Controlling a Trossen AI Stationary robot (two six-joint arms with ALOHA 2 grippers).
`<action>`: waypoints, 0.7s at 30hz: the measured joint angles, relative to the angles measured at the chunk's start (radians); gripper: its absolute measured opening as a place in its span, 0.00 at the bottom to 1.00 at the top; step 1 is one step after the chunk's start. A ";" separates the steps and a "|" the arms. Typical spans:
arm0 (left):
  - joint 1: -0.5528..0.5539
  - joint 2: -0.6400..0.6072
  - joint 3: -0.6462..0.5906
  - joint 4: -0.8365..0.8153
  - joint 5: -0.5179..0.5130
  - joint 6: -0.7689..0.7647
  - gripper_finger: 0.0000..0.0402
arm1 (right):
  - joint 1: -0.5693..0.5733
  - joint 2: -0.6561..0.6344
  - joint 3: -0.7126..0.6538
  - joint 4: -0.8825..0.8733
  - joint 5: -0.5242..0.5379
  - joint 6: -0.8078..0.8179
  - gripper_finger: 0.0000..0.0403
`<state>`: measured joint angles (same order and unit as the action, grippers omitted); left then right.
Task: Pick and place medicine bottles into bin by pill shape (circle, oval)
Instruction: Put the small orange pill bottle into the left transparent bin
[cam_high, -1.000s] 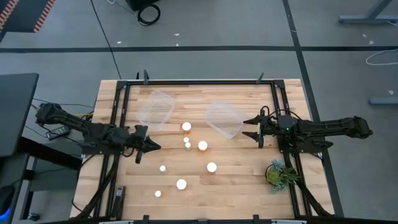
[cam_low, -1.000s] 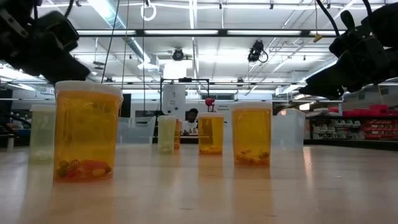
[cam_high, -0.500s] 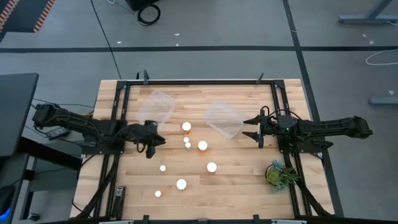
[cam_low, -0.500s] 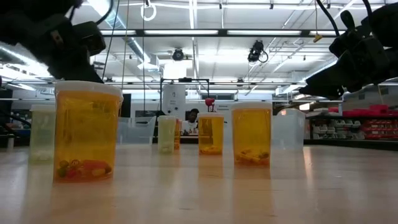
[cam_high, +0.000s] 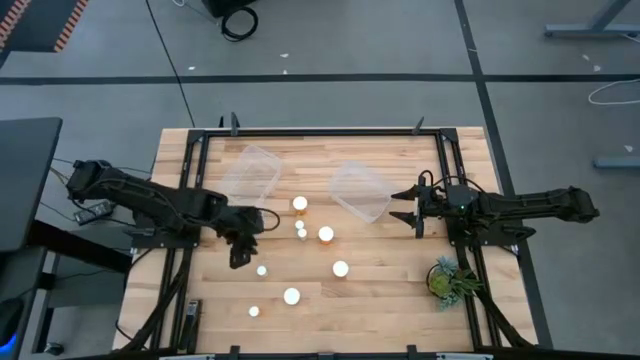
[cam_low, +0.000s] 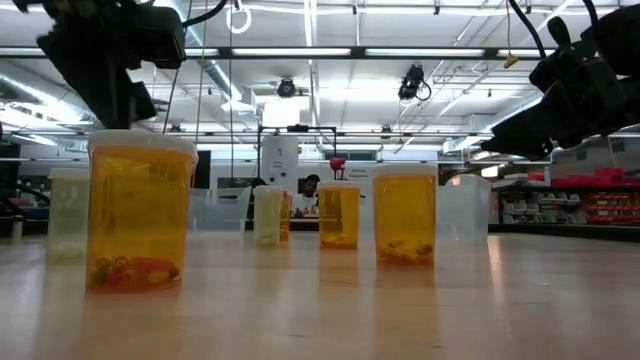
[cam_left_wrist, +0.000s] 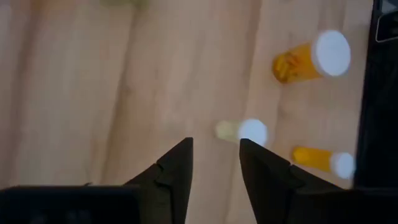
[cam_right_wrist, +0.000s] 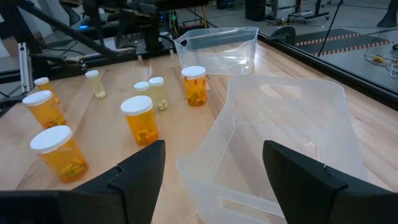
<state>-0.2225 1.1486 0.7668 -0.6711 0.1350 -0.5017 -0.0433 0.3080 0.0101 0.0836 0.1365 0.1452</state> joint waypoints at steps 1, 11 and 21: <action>-0.016 0.016 0.013 -0.012 -0.005 -0.035 0.36 | 0.000 0.000 0.000 0.000 0.000 0.000 0.68; -0.188 0.216 0.171 -0.070 -0.054 -0.371 0.42 | 0.000 0.000 0.000 0.000 0.000 0.000 0.68; -0.338 0.384 0.376 -0.217 -0.053 -0.817 0.43 | 0.000 0.000 0.000 -0.007 0.000 0.000 0.68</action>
<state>-0.5606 1.5323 1.1431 -0.8886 0.0824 -1.3187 -0.0429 0.3080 0.0097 0.0762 0.1364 0.1452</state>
